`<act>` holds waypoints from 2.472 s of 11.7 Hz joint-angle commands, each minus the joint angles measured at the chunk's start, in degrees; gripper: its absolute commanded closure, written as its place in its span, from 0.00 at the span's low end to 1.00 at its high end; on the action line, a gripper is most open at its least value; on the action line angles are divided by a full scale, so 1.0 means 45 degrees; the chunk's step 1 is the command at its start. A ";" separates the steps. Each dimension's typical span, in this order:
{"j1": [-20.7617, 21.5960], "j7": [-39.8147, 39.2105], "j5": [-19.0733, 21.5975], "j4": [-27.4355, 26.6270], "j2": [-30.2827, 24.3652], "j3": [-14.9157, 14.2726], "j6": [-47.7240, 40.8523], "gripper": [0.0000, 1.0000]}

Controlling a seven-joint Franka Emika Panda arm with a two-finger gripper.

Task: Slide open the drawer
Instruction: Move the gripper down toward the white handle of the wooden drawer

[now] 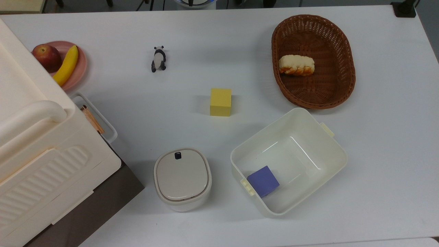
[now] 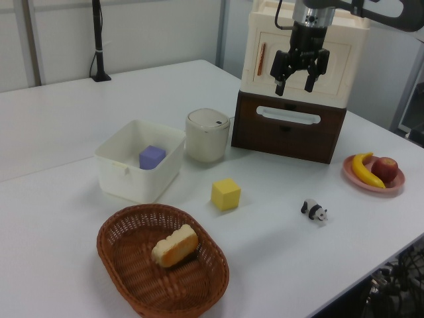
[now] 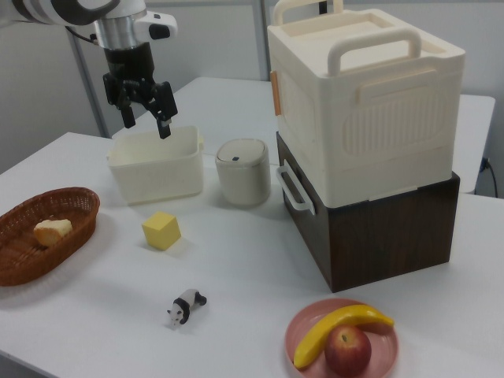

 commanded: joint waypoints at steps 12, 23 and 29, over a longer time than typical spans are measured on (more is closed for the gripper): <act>-0.0104 -0.1021 0.0355 -0.0025 0.0137 0.0069 -0.0114 0.00; -0.0923 -0.9175 -0.1265 -0.2155 0.0313 0.0597 0.3401 0.00; -0.1549 -1.2291 -0.1967 -0.2136 0.1210 0.0558 0.5273 0.00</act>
